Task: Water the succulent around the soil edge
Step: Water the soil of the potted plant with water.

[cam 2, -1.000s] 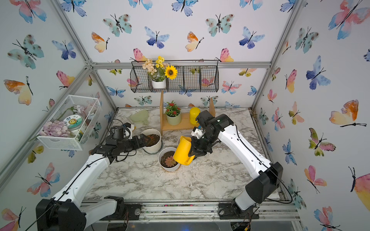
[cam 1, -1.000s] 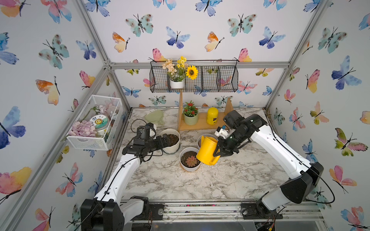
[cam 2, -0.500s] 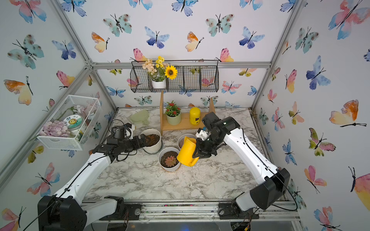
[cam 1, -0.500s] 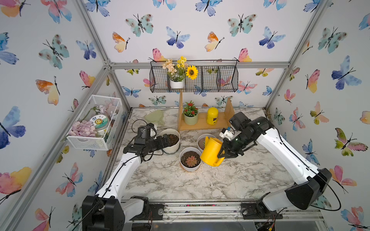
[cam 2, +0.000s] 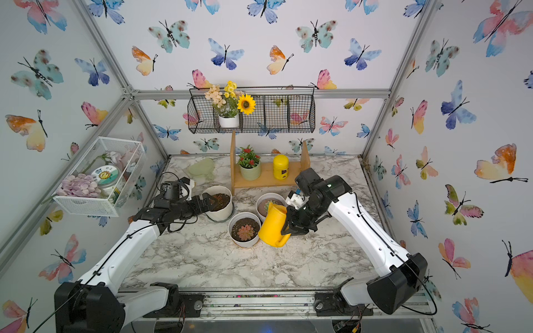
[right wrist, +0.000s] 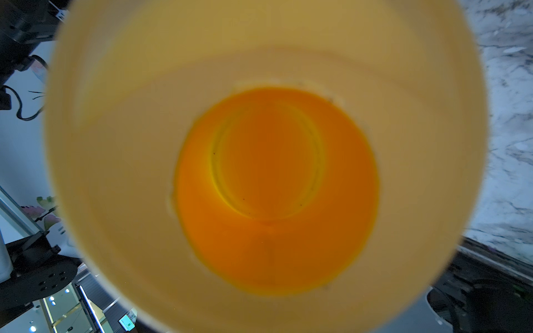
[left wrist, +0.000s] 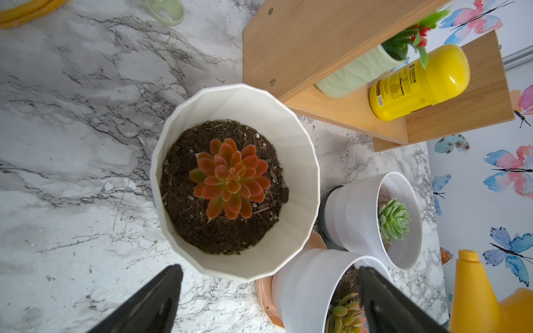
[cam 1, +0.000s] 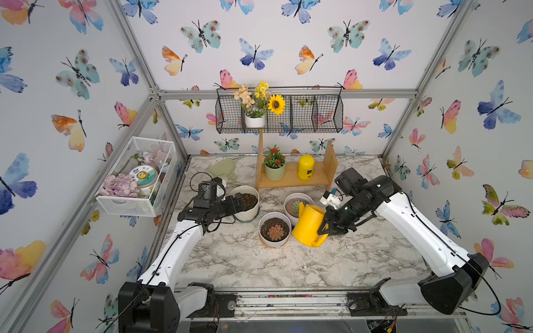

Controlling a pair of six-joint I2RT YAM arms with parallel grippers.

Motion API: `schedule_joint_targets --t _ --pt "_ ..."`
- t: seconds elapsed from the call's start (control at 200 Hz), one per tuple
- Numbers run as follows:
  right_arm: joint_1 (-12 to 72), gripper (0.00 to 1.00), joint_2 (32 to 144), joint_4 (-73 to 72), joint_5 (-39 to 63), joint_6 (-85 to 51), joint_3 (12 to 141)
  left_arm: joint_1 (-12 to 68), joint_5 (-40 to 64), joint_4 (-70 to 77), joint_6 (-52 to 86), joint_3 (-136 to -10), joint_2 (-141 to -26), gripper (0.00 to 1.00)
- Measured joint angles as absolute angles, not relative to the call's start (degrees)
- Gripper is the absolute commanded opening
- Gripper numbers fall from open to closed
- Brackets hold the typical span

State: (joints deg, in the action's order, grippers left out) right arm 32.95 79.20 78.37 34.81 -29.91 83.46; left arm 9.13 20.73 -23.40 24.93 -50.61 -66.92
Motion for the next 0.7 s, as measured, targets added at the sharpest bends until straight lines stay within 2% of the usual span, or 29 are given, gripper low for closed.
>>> schedule_joint_targets --t 0.39,0.701 --pt "32.9 0.02 75.5 78.4 33.5 -30.0 79.2 9.8 21.0 -23.4 25.3 -50.6 -66.9 0.99" --pt "33.5 0.02 76.1 78.6 25.3 -29.1 88.4 10.3 20.9 -24.7 27.1 -50.8 -66.0 0.98"
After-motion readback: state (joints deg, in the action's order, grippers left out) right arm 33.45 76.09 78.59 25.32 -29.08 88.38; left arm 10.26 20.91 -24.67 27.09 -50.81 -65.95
